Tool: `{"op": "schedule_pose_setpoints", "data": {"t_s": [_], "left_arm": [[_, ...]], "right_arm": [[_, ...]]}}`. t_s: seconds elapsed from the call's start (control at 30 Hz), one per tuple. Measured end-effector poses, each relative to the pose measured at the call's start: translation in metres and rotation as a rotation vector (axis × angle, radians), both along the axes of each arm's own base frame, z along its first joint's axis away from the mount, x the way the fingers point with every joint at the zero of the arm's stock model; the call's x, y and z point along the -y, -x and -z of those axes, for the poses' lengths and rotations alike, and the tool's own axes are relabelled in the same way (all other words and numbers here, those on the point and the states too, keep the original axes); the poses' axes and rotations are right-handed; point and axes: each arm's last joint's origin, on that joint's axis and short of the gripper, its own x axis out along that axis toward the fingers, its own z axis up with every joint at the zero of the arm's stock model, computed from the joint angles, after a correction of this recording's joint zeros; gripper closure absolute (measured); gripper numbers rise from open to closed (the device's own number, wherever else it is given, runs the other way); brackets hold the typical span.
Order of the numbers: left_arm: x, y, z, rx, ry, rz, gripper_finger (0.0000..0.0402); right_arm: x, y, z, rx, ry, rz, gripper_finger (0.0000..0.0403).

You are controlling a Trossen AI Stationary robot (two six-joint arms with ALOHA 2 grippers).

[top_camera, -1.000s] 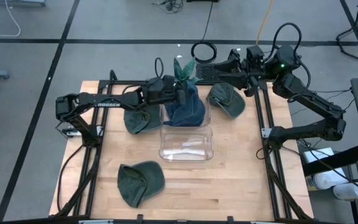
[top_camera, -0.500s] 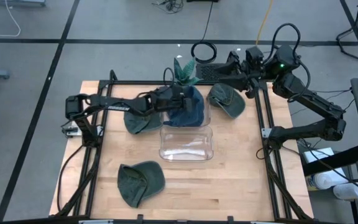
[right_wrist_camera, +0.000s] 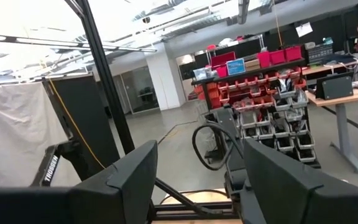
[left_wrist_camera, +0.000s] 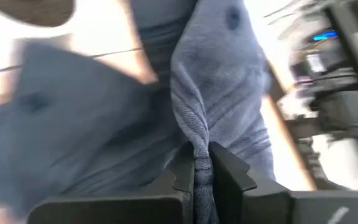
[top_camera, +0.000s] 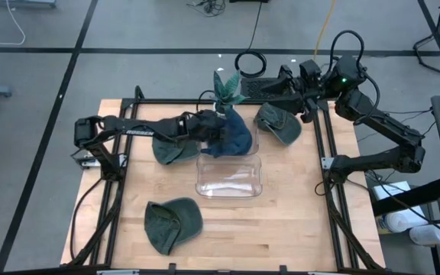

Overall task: Pick & Place hat
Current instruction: Put the blue cap into the top transparent bin

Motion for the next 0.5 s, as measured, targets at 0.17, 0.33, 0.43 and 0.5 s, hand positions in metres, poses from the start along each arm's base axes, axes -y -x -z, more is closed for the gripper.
{"op": "schedule_pose_setpoints", "data": {"t_s": [0.17, 0.33, 0.43, 0.5], "left_arm": [[0.001, 0.014, 0.006, -0.158, 0.016, -0.048, 0.0374], [0.002, 0.017, 0.013, -0.222, 0.044, -0.047, 0.0374], [0.002, 0.019, 0.016, -0.252, 0.059, -0.056, 0.0374], [-0.001, 0.019, 0.015, -0.237, 0.062, -0.055, 0.0372]], "right_arm": [[0.0, 0.0, 0.0, 0.001, 0.007, 0.004, 0.0177], [0.001, -0.001, 0.002, -0.017, -0.009, 0.024, 0.0177], [0.001, -0.001, 0.003, -0.02, -0.013, 0.031, 0.0175], [0.001, -0.001, 0.002, -0.019, -0.012, 0.032, 0.0175]]}}
